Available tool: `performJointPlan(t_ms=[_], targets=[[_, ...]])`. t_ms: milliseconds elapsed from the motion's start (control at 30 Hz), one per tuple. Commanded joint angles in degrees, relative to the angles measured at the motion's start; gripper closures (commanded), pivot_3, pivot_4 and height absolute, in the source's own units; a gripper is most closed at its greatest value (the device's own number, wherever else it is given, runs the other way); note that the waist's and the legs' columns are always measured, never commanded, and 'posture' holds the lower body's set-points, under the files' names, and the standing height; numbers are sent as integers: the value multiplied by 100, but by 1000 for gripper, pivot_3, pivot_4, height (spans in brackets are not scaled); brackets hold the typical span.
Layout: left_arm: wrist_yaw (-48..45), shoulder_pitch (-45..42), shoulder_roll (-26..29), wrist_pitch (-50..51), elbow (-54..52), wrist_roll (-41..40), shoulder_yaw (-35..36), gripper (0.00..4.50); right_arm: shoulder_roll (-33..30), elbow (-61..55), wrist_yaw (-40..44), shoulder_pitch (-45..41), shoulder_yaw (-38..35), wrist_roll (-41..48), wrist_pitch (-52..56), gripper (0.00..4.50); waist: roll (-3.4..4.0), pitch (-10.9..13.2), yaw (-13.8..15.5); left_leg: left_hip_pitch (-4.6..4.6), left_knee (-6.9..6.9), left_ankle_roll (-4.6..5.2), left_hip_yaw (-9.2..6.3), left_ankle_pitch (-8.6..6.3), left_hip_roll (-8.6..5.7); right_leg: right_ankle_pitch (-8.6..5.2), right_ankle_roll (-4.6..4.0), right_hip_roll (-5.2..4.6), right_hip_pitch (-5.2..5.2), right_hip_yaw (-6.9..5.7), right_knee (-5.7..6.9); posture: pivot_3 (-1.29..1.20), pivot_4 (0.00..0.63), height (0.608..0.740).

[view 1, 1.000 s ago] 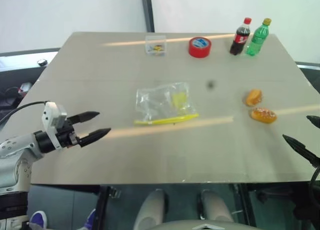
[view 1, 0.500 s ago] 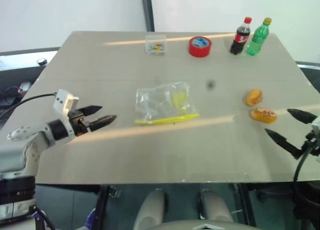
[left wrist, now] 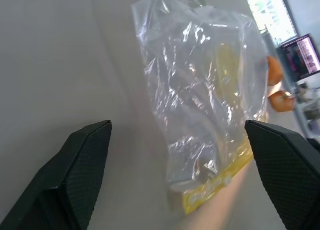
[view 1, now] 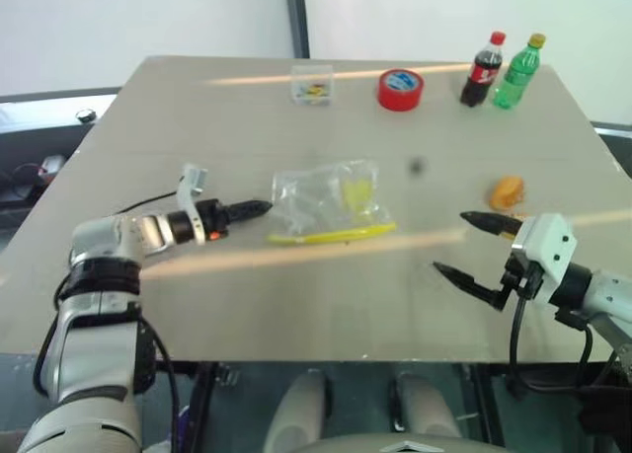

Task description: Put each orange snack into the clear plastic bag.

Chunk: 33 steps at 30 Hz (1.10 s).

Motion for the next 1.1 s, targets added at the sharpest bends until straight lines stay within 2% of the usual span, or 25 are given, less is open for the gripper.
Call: performJointPlan(t_ms=[33, 167, 267, 300, 367, 633, 900, 1033, 1100], targets=[[-525, -347, -253, 64, 761, 318, -326, 0, 35, -274, -150, 58, -55, -85, -93, 17, 0, 0, -4, -1, 1, 0, -2, 0, -2, 0, 0, 0, 1, -4, 1, 0, 150, 740], [-1105, -742, -586, 6, 1271, 642, -619, 0, 90, -412, -277, 225, -34, -163, -80, 17, 0, 0, -2, -4, 2, 0, -3, 0, -5, 0, 1, 1, 1, -12, 2, 0, 150, 740], [-1180, -996, -838, -64, 1665, 834, -621, 0, 130, -524, -357, 344, 2, -248, -98, 17, 0, 0, -12, -7, 6, 0, -4, 1, -5, -1, 1, 1, 2, -15, 3, 0, 150, 740], [-1128, -1041, -924, -83, 1794, 919, -627, 245, 143, -560, -376, 381, 11, -268, -106, 3, 0, 0, -12, -7, 7, 0, -4, 1, -5, -1, 1, 1, 3, -16, 3, 0, 150, 740], [-1141, -1077, -1057, -70, 1953, 1048, -648, 788, 159, -602, -407, 434, 37, -323, -140, 0, 0, 0, -24, -7, 8, 0, -7, 1, -5, -1, 1, 1, 3, -16, 4, 0, 150, 740], [-1189, -1163, -1290, 507, 1992, 965, -278, 4414, 313, -650, -566, 520, 303, -784, -437, 0, 15, -10, -21, -2, 8, 0, -12, 1, -5, -1, 2, 1, 5, -16, 11, 0, 150, 740], [-891, -1143, -1232, 1875, 999, 397, 257, 4468, 405, -432, -773, 301, 832, -1556, -748, 0, 10, -7, -47, -4, 17, -1, -23, 2, -4, -1, 2, 3, 9, -28, 14, 0, 150, 740], [-178, -1183, -1258, 2796, 374, -46, 900, 4468, 329, 272, -1101, -292, 1807, -3085, -1118, 0, 3, -2, -78, -13, 17, -4, -24, 4, -4, -1, 2, 3, -5, -24, 16, 0, 150, 740], [304, -1211, -1355, 3175, 127, -194, 1320, 4468, 554, 670, -1374, -659, 2270, -3689, -1090, 0, 3, -2, -110, -12, 17, -7, -25, 5, -4, -1, 2, 3, -8, -24, 20, 0, 150, 740]])
